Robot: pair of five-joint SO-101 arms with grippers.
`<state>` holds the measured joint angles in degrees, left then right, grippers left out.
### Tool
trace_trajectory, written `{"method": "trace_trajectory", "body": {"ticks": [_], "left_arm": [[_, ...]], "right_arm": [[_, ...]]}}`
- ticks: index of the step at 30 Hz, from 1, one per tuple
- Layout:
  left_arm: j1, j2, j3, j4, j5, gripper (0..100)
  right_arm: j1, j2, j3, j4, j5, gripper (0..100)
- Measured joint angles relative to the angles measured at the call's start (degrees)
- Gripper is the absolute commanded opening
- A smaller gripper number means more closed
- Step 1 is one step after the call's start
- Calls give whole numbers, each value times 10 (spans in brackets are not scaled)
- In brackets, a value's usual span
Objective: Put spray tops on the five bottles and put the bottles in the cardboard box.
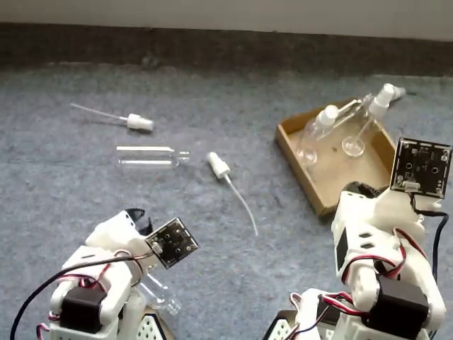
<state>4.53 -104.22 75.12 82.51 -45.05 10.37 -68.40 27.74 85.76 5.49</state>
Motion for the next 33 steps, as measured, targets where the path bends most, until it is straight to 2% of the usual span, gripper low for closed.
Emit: {"method": "trace_trajectory", "body": {"ticks": [6,11,13,19,23,30,33], "left_arm": [[4,5,108,-142,11,5],[3,5,120,-213,121,5],[4,5,134,-235,144,5],[4,8,206,-337,154,5],[4,6,207,-417,154,5],[4,6,207,-456,155,5],[4,6,207,-415,155,5]], "right_arm": [[0,-43,33,0,0,7],[0,-64,52,0,0,7],[0,-67,59,0,0,7],[0,-67,78,0,0,7],[0,-67,81,0,0,7],[0,-67,81,0,0,7],[0,-67,81,0,0,7]]}}
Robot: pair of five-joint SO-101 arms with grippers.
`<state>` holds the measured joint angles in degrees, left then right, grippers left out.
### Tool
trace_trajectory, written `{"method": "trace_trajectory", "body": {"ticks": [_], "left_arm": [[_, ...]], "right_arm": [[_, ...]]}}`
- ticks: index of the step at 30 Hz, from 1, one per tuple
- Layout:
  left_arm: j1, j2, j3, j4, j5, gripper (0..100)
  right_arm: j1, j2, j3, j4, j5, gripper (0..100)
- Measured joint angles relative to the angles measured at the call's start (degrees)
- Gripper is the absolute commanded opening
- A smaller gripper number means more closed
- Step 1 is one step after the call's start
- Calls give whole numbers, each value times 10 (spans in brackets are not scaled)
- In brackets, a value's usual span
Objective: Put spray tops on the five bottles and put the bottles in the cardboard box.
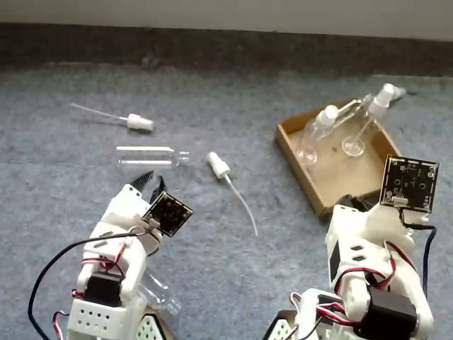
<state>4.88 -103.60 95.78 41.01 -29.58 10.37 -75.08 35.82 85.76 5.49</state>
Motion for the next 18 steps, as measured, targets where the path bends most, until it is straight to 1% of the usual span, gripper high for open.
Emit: {"method": "trace_trajectory", "body": {"ticks": [5,8,13,18], "left_arm": [[1,1,-84,142,1,5],[1,0,-150,199,1,5],[0,3,-226,240,1,5],[0,108,-297,240,4,5]], "right_arm": [[0,0,0,0,0,7],[0,0,0,0,0,7],[0,0,0,0,0,7],[0,0,0,1,0,7]]}}
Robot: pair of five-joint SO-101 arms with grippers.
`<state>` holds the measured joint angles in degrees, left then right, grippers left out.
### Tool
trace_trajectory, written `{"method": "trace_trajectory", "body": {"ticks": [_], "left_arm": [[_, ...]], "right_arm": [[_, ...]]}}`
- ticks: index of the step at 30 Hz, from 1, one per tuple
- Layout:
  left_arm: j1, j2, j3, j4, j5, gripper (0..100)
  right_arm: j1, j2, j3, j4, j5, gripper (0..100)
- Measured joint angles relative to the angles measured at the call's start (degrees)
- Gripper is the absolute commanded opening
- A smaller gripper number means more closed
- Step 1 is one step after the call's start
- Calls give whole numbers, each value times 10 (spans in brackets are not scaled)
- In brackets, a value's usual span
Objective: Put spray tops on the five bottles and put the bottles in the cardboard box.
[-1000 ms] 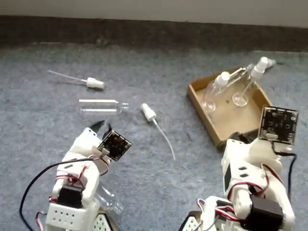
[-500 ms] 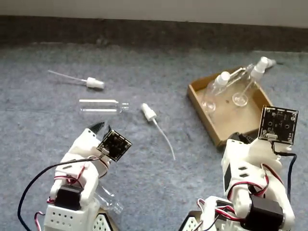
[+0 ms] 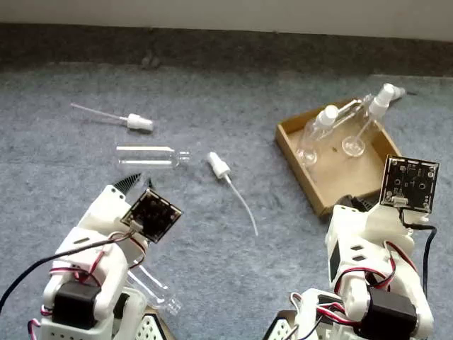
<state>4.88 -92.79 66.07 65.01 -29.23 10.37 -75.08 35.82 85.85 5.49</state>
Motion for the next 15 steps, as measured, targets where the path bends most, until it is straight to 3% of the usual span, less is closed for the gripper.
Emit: {"method": "trace_trajectory", "body": {"ticks": [7,15], "left_arm": [[0,227,-164,41,77,5],[-32,433,-428,273,88,5]], "right_arm": [[0,0,0,4,0,7],[0,0,0,4,0,7]]}}
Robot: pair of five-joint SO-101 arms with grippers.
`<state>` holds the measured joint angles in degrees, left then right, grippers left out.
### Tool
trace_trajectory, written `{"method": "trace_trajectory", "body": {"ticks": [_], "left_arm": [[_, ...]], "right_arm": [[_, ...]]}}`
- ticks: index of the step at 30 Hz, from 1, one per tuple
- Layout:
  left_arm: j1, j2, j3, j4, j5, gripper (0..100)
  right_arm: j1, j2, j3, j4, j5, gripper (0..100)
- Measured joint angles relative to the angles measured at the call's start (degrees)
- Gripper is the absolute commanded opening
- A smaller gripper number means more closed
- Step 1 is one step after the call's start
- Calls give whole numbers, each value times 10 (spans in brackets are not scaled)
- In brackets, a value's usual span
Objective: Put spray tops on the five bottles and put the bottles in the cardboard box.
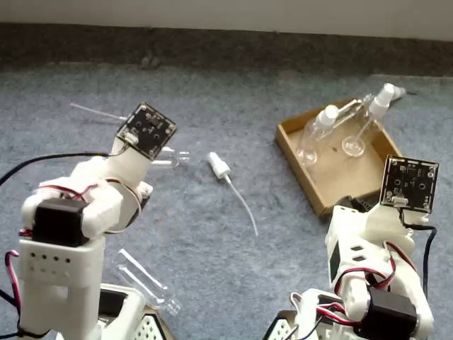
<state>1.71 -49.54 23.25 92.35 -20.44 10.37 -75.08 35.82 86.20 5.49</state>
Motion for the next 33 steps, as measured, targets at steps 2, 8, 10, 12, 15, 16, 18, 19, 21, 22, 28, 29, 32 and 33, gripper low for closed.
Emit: {"method": "trace_trajectory", "body": {"ticks": [2,8,10,12,15,16,18,19,21,22,28,29,32,33], "left_arm": [[-31,43,-61,61,-11,5],[-136,156,-77,90,-61,5],[-157,184,-62,91,-73,5],[-171,205,-41,92,-85,5],[-176,228,3,92,-115,5],[-177,233,18,92,-125,5],[-178,242,43,92,-142,5],[-179,245,54,92,-153,5],[-179,252,69,92,-172,5],[-179,255,73,92,-180,5],[-180,258,105,92,-211,5],[-180,258,110,92,-217,5],[-180,258,132,92,-232,5],[-180,258,139,92,-234,5]], "right_arm": [[0,0,0,0,0,7],[0,0,11,0,0,7],[0,0,30,0,0,7],[0,0,47,-4,0,7],[0,0,65,-19,0,7],[0,0,68,-22,0,7],[0,0,68,-25,0,7],[0,0,68,-25,0,7],[0,0,68,-25,0,7],[0,0,68,-25,0,7],[0,0,68,-25,0,7],[0,0,68,-25,0,7],[0,0,68,-25,0,7],[0,0,68,-25,0,7]]}}
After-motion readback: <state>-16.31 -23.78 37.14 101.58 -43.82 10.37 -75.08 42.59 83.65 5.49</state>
